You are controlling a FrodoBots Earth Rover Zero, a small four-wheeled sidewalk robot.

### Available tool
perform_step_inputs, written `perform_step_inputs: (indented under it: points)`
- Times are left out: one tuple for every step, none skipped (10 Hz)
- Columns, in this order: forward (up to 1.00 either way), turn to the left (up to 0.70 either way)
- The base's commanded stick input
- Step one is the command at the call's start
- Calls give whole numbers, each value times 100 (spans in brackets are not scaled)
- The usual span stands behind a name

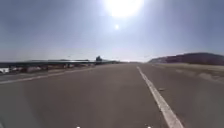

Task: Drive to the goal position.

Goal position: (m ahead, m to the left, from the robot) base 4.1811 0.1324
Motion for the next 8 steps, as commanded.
perform_step_inputs:
  points:
    - [70,-30]
    - [70,-19]
    - [70,-8]
    - [70,0]
    - [70,0]
    - [70,0]
    - [70,0]
    - [70,0]
